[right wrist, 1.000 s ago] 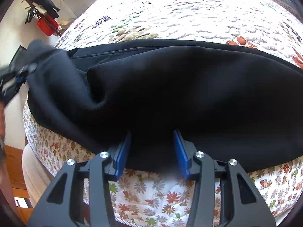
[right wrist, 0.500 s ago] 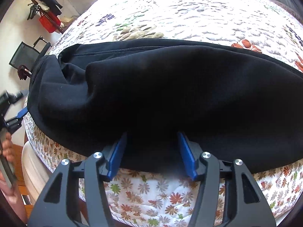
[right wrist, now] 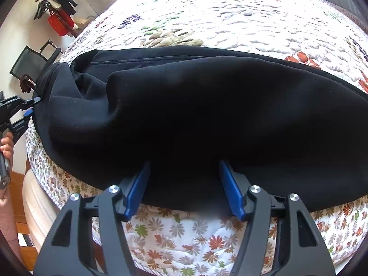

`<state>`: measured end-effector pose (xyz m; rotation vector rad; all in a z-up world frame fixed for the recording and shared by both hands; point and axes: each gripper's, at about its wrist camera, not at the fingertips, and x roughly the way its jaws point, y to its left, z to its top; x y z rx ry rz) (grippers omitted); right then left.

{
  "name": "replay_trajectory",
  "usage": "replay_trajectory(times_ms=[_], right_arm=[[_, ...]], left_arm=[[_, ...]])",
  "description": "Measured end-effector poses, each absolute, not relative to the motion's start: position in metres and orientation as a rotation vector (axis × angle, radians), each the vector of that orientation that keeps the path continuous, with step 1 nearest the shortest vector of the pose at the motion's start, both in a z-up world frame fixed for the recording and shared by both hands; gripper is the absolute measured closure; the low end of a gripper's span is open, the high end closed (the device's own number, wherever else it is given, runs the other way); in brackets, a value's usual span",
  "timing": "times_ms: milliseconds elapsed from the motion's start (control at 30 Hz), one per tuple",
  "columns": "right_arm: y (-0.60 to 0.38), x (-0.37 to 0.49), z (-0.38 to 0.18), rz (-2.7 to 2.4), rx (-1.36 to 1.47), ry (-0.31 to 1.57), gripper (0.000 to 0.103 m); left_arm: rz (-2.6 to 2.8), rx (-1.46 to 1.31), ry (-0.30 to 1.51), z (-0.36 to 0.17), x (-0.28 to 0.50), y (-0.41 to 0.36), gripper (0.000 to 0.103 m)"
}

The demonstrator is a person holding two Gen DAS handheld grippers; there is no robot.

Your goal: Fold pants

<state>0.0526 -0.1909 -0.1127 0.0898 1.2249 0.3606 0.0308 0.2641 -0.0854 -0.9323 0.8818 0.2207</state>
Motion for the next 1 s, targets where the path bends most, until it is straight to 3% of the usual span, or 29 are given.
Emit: replay_trajectory(times_ms=[133, 300, 400, 500, 600, 767, 1000], right_arm=[[-0.192, 0.053, -0.113, 0.362, 0.097, 1.228, 0.04], [-0.183, 0.055, -0.113, 0.368, 0.07, 1.226, 0.029], [-0.178, 0.054, -0.113, 0.362, 0.035, 1.216, 0.029], [-0.184, 0.057, -0.112, 0.376, 0.074, 1.218, 0.029], [-0.188, 0.06, -0.103, 0.396, 0.091, 1.206, 0.034], [-0.191, 0.066, -0.071, 0.459, 0.122, 1.138, 0.037], [-0.153, 0.094, -0.045, 0.59, 0.065, 1.099, 0.037]], left_arm=[[0.313, -0.827, 0.785, -0.058, -0.01, 0.248, 0.088], [0.37, -0.818, 0.927, -0.107, -0.006, 0.256, 0.088], [0.356, -0.788, 0.941, -0.103, 0.001, 0.254, 0.086], [0.378, -0.78, 0.95, -0.084, -0.002, 0.25, 0.077], [0.412, -0.732, 0.897, -0.061, -0.022, 0.241, 0.06], [0.303, -0.647, 0.881, -0.04, -0.029, 0.224, 0.058], [0.187, -0.55, 0.985, -0.052, 0.033, 0.19, 0.052]])
